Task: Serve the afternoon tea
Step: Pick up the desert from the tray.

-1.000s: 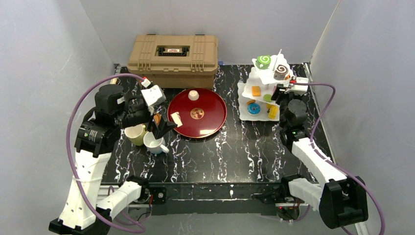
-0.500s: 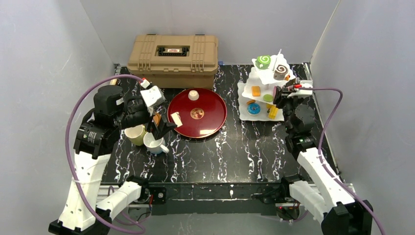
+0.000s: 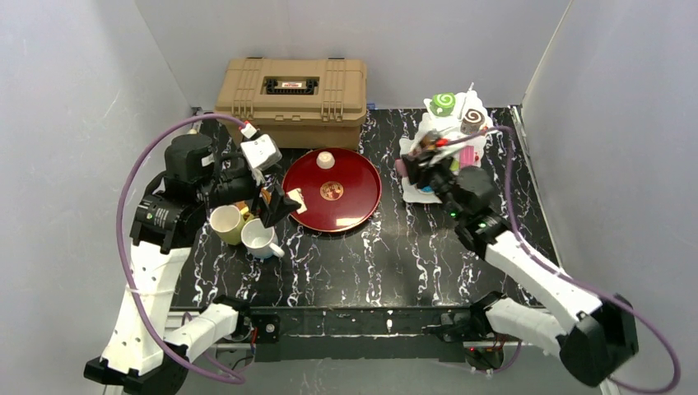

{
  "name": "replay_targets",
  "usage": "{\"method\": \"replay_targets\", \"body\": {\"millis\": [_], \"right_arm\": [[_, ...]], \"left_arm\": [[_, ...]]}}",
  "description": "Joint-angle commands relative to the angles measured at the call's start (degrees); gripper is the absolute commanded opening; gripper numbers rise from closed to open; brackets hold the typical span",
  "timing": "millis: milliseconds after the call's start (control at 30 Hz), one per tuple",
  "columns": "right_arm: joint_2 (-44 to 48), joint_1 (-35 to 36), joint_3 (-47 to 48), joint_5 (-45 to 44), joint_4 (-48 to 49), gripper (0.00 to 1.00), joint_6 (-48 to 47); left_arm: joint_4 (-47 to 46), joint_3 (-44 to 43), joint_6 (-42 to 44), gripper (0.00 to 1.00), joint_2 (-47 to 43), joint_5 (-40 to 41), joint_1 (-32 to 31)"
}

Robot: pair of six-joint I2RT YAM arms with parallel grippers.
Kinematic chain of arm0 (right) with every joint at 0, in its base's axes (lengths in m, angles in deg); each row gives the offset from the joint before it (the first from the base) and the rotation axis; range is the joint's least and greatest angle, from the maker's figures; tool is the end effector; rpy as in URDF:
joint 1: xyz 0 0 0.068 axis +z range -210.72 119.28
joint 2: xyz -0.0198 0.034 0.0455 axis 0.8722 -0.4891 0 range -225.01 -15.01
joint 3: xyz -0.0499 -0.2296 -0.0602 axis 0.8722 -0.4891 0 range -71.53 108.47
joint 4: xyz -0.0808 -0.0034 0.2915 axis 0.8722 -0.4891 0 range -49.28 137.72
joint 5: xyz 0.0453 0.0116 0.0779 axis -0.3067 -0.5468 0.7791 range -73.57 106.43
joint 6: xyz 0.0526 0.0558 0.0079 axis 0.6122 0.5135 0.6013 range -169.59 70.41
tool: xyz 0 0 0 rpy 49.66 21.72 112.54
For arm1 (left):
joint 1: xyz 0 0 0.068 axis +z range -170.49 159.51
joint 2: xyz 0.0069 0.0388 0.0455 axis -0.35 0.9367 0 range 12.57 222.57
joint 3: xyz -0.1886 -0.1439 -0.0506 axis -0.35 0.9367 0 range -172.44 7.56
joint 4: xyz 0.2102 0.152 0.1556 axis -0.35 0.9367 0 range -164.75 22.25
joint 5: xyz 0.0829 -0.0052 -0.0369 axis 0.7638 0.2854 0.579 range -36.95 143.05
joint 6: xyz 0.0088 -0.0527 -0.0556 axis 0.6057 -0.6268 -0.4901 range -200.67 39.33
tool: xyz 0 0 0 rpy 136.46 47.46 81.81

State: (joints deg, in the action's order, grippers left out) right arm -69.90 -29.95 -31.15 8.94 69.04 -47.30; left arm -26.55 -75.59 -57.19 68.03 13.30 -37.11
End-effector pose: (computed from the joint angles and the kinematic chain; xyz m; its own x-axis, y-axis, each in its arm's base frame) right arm 0.2780 0.1556 0.3061 0.0861 0.0973 -0.9915 -0.3998 0.9149 0.0550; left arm 0.2105 -0.1066 0.4486 0.0084 0.3173 -0.9483 0.8618 0.4786 0.1677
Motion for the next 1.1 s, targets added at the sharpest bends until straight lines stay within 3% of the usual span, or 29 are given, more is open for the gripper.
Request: {"method": "replay_targets", "body": {"millis": [0,367,700,1067], "right_arm": [[-8.39,8.06,4.84,-1.34,6.91,0.35,-2.11],[-29.65,19.49,10.68,-0.41,18.85,0.37,-2.11],[-40.24,21.52,13.59,2.03,27.22,0.41,4.14],[-53.18,26.08,24.32,-1.60,30.44,0.51,4.27]], "left_arm": [[-0.50,-2.34,-1.72,0.97,0.48,-0.74,-0.07],[-1.16,0.54,-0.43,0.97,0.23,0.18,-0.05],[-2.49,3.15,-0.75,0.96,-0.02,3.12,-0.05],[-1.15,2.09,-0.49,0.97,-0.84,4.34,-0.01]]}}
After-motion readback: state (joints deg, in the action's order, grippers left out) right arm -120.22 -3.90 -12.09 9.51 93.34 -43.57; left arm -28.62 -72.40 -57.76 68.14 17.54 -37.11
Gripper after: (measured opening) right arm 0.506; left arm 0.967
